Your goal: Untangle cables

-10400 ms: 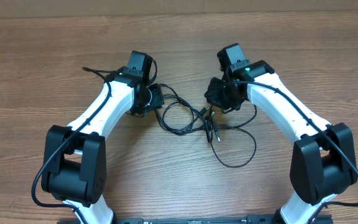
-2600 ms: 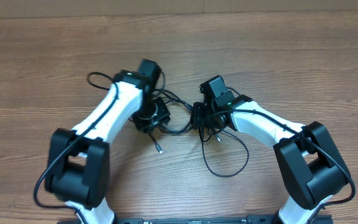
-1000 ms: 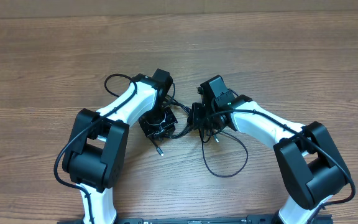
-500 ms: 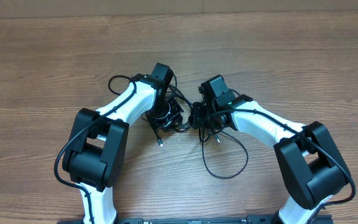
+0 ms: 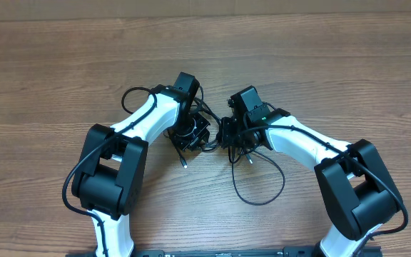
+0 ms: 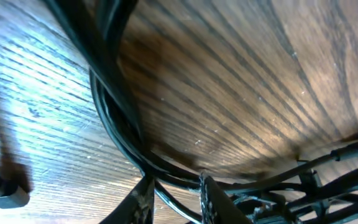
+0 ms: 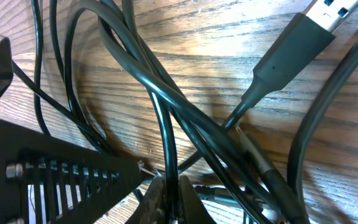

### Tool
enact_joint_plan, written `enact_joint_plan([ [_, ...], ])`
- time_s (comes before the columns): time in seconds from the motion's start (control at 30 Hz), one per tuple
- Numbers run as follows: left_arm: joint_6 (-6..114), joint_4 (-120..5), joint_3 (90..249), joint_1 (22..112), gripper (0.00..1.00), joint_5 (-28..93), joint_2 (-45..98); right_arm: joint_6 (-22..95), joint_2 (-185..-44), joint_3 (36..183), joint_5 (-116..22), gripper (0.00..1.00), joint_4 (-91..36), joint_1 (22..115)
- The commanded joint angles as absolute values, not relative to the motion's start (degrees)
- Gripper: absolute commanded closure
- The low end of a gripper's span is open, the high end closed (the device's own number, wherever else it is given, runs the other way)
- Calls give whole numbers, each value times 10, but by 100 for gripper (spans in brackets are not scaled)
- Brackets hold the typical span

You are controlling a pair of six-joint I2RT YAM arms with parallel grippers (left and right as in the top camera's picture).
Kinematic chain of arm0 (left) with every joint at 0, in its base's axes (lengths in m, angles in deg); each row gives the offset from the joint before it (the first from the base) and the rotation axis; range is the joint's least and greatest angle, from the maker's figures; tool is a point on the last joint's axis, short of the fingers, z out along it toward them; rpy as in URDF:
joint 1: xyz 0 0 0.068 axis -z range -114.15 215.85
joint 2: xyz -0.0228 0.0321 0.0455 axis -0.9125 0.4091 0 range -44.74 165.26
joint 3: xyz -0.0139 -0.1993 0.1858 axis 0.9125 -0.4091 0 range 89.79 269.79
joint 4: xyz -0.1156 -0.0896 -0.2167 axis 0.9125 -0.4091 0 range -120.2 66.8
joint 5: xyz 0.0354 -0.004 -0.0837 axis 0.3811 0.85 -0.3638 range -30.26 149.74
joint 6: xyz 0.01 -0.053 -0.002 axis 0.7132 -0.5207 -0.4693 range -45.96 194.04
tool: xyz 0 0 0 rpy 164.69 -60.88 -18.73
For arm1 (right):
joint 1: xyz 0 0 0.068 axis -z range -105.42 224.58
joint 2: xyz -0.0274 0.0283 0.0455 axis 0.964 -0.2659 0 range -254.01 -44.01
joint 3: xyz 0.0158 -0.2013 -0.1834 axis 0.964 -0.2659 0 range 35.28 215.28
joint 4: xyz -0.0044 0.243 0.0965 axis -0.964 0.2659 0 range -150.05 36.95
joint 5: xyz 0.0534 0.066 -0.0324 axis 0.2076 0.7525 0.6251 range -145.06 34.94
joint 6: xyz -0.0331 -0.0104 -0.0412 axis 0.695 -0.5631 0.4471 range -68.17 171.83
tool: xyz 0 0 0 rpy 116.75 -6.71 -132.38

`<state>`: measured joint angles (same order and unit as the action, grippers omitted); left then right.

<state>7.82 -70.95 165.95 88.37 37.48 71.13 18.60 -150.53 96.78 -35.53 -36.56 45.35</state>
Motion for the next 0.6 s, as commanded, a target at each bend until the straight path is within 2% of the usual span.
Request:
enact_joint_plan([
  [0.0, 41, -703, 1664, 893, 73, 393, 722, 187, -1508, 964, -351, 96, -370, 453],
  [0.57, 15, -677, 1664, 896, 73, 402, 722, 187, -1508, 964, -351, 96, -370, 453],
])
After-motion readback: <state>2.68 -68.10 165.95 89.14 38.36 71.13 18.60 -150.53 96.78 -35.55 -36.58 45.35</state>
